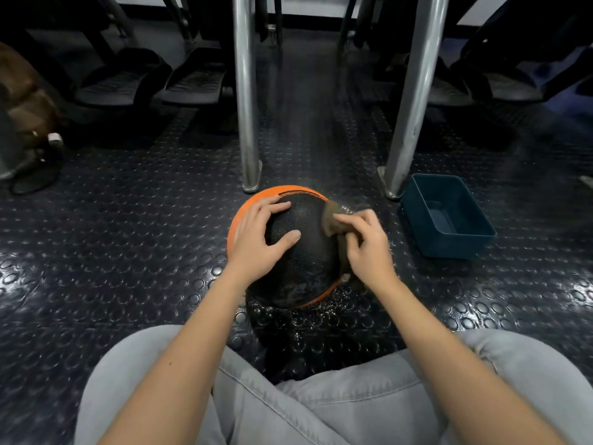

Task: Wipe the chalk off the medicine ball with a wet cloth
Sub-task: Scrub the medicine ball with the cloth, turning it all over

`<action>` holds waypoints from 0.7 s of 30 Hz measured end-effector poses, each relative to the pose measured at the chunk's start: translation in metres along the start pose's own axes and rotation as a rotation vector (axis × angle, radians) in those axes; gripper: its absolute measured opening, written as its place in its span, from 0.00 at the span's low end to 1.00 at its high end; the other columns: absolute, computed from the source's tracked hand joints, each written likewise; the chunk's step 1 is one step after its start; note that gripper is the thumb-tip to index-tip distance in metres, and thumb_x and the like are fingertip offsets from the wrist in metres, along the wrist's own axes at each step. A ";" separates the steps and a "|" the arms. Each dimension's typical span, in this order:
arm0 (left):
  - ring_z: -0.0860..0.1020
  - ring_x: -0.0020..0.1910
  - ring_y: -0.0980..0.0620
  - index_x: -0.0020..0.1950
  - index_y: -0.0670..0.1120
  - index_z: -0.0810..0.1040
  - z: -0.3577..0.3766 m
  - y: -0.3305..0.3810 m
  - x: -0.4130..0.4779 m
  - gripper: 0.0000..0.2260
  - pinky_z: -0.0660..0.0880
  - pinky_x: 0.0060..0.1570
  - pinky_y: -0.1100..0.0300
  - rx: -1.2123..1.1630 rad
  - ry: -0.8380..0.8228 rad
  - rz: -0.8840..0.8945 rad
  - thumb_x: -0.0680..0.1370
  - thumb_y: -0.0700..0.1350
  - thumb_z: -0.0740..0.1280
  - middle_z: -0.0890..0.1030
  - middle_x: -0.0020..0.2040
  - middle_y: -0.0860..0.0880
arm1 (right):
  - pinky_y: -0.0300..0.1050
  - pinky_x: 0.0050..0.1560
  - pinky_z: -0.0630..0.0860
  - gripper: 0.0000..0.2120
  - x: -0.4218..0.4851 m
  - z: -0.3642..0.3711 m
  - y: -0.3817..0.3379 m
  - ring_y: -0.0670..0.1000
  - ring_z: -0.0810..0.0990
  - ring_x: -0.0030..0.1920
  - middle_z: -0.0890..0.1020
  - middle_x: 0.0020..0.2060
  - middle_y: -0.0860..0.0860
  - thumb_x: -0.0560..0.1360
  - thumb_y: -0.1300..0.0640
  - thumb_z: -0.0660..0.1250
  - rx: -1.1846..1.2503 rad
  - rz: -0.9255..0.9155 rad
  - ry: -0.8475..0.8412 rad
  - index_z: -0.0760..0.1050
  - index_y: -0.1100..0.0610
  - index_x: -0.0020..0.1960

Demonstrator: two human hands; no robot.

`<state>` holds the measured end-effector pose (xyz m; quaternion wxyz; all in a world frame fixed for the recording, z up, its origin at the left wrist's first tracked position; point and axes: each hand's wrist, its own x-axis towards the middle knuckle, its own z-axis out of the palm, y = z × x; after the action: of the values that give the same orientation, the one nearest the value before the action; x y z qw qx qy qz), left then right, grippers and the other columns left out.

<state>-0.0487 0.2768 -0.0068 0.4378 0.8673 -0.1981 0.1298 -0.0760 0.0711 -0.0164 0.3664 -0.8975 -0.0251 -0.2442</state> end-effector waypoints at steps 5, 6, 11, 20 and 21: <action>0.58 0.63 0.70 0.65 0.52 0.73 0.002 0.000 -0.002 0.23 0.45 0.59 0.82 0.006 0.002 0.027 0.71 0.56 0.67 0.67 0.66 0.59 | 0.34 0.57 0.67 0.17 0.008 -0.002 0.024 0.56 0.76 0.56 0.76 0.51 0.56 0.73 0.71 0.60 -0.113 0.364 -0.041 0.80 0.58 0.56; 0.58 0.62 0.70 0.65 0.51 0.73 0.002 0.000 -0.003 0.23 0.45 0.59 0.83 0.006 0.010 0.029 0.72 0.56 0.67 0.67 0.66 0.59 | 0.28 0.55 0.65 0.17 0.009 -0.003 0.010 0.55 0.76 0.53 0.75 0.49 0.55 0.73 0.71 0.61 -0.073 0.281 0.031 0.79 0.59 0.56; 0.60 0.63 0.68 0.65 0.51 0.74 0.002 0.001 0.000 0.25 0.46 0.59 0.82 0.019 0.016 0.022 0.71 0.61 0.65 0.67 0.65 0.60 | 0.33 0.54 0.70 0.18 -0.010 -0.004 -0.015 0.46 0.73 0.48 0.73 0.45 0.53 0.69 0.73 0.59 0.072 -0.130 -0.009 0.80 0.62 0.53; 0.61 0.65 0.66 0.65 0.53 0.73 0.003 -0.004 0.000 0.28 0.51 0.64 0.75 0.018 0.038 0.017 0.69 0.65 0.61 0.67 0.65 0.62 | 0.25 0.52 0.64 0.17 0.000 -0.010 -0.019 0.49 0.74 0.49 0.75 0.46 0.56 0.71 0.73 0.61 0.064 0.009 0.093 0.79 0.61 0.55; 0.62 0.65 0.65 0.65 0.52 0.74 0.003 -0.004 0.001 0.28 0.53 0.66 0.70 0.016 0.037 0.012 0.69 0.65 0.61 0.67 0.65 0.61 | 0.27 0.53 0.66 0.17 -0.002 -0.010 -0.024 0.47 0.73 0.48 0.74 0.45 0.55 0.71 0.73 0.61 0.075 -0.102 0.054 0.79 0.62 0.55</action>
<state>-0.0455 0.2762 -0.0112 0.4337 0.8670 -0.1941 0.1501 -0.0874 0.0821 0.0043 0.3872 -0.8738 -0.0700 -0.2856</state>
